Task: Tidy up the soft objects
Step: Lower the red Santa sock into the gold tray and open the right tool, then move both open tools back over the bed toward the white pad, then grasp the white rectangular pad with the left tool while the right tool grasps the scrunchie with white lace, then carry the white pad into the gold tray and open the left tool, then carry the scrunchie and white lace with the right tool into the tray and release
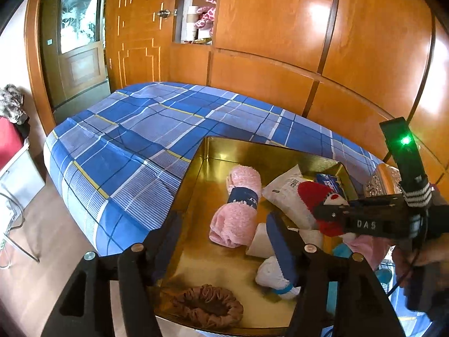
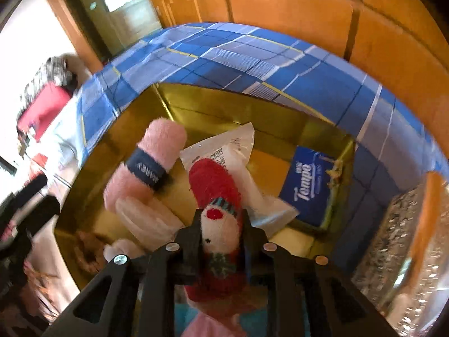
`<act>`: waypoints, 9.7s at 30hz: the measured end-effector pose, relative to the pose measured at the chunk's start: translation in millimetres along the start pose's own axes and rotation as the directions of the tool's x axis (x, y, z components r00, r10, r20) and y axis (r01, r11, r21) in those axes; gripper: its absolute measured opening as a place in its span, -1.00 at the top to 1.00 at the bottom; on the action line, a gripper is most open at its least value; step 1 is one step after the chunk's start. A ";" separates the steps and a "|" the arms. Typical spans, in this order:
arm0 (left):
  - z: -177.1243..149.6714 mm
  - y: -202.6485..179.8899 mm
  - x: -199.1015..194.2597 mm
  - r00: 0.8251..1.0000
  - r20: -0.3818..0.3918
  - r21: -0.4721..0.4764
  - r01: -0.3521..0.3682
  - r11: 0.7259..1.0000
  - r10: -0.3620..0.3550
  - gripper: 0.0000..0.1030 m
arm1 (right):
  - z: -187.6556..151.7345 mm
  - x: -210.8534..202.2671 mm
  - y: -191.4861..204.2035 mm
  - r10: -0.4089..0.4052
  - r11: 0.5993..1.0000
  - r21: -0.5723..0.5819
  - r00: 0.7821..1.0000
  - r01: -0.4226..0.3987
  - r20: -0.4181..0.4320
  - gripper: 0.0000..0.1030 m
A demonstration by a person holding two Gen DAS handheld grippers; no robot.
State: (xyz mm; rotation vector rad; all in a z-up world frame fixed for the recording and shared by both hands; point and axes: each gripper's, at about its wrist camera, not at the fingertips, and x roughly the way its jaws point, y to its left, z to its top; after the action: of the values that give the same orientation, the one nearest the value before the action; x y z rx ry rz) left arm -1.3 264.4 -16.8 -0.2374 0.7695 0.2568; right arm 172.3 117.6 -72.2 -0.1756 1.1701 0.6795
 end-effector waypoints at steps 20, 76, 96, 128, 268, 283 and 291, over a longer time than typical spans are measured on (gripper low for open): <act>7.6 -25.4 -21.7 0.997 0.050 0.067 0.060 0.996 -0.063 -0.38 | -59.2 -122.0 -8.6 -0.081 0.997 0.045 0.946 0.070 0.314 0.15; -41.5 -374.5 -93.7 0.838 -0.175 0.679 0.483 0.553 -0.517 -0.38 | -360.4 -215.9 -269.5 -0.534 0.545 0.766 0.845 0.340 0.005 0.15; -96.5 -516.7 34.9 0.761 -0.529 0.459 0.629 0.628 -0.375 -0.52 | -366.8 -198.1 -267.8 -0.563 0.576 0.731 0.826 0.366 0.031 -0.31; -150.6 -500.0 56.6 0.808 -0.445 0.637 0.588 0.498 -0.385 -0.21 | -285.4 -254.9 -392.9 -0.527 0.730 0.581 0.837 0.359 0.145 -0.40; -16.0 -45.7 20.5 1.000 -0.030 0.101 0.007 0.995 -0.004 -0.61 | -309.8 -203.0 -344.9 -0.613 0.431 0.723 0.763 0.541 -0.205 0.30; -10.4 -46.3 11.0 1.000 -0.015 0.089 0.022 0.996 -0.021 -0.61 | -172.0 -285.5 -347.9 -0.550 0.559 0.744 0.835 0.365 0.004 0.30; -5.9 -46.7 2.0 0.999 0.001 0.078 0.050 0.996 -0.051 -0.63 | -70.4 -290.0 -320.8 -0.525 0.670 0.650 0.848 0.358 0.073 0.30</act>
State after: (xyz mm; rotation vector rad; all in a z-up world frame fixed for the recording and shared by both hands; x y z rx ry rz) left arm 10.9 218.9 -16.8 -0.1823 0.7678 0.1788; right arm 238.1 -284.4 89.1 0.1817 0.9852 -0.1476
